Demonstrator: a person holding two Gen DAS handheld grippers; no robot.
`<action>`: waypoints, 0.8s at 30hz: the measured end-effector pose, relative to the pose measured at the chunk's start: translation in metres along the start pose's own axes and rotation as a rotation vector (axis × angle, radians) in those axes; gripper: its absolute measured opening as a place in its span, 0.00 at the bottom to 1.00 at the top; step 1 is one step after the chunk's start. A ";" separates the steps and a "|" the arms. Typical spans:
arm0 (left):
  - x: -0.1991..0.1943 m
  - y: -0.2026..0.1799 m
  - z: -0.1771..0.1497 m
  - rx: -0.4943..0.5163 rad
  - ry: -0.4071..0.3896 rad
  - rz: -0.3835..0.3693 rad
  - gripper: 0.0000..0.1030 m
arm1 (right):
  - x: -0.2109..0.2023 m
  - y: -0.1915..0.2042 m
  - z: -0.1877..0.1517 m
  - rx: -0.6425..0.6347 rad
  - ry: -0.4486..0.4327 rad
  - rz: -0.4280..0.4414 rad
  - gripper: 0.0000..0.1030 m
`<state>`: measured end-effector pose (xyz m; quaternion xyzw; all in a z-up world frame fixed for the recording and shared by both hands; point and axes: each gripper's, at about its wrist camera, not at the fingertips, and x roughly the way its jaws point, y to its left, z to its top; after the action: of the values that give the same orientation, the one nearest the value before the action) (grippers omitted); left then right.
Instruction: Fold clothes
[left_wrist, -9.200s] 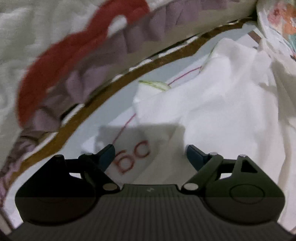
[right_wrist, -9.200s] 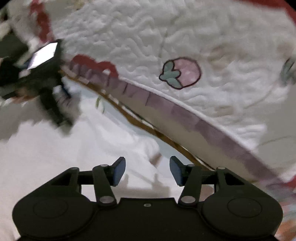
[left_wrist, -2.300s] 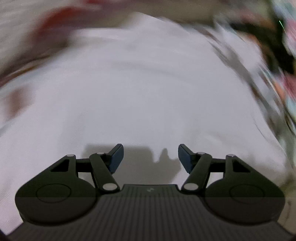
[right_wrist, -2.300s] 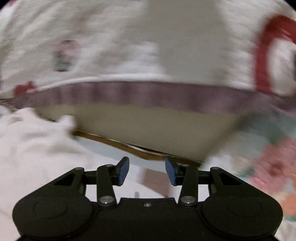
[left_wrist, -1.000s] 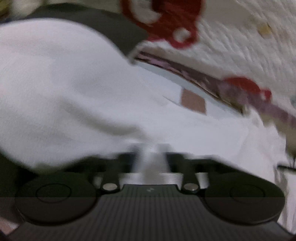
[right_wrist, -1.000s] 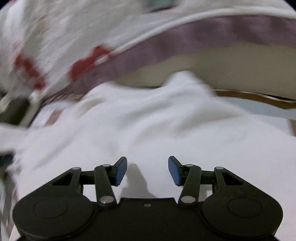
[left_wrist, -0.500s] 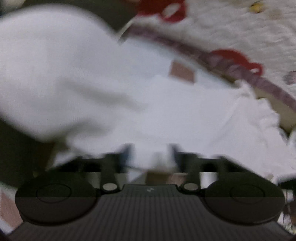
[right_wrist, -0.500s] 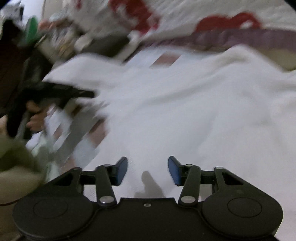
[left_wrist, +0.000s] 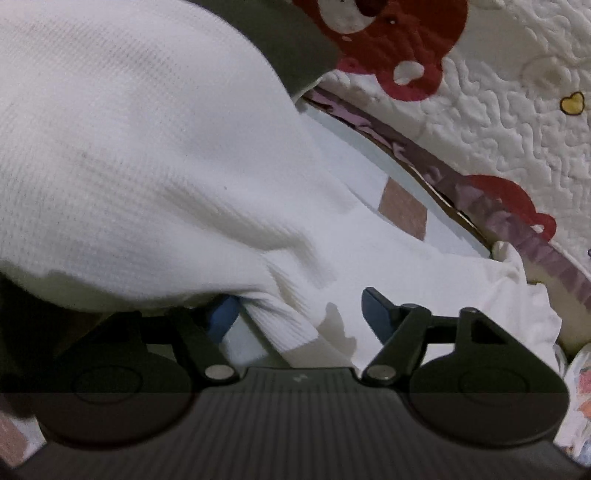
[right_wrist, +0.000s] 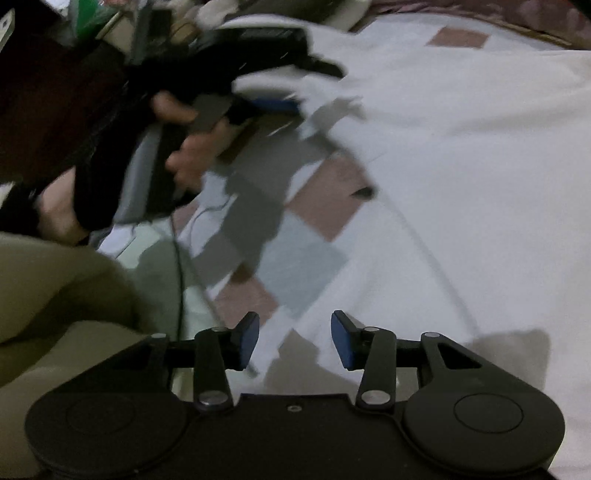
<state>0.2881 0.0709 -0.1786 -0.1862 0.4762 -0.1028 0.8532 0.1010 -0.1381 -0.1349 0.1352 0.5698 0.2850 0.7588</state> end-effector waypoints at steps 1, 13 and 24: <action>-0.001 -0.003 0.000 0.024 -0.007 0.020 0.69 | 0.005 0.004 -0.002 -0.001 0.023 -0.029 0.49; -0.003 -0.025 -0.007 0.270 0.025 0.111 0.69 | 0.009 0.044 -0.039 -0.110 0.051 -0.195 0.47; 0.007 -0.029 0.002 0.458 0.075 0.147 0.09 | 0.016 0.039 -0.050 -0.403 0.002 -0.227 0.05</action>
<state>0.2936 0.0425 -0.1714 0.0512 0.4839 -0.1527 0.8602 0.0456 -0.1029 -0.1427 -0.0841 0.5136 0.3061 0.7971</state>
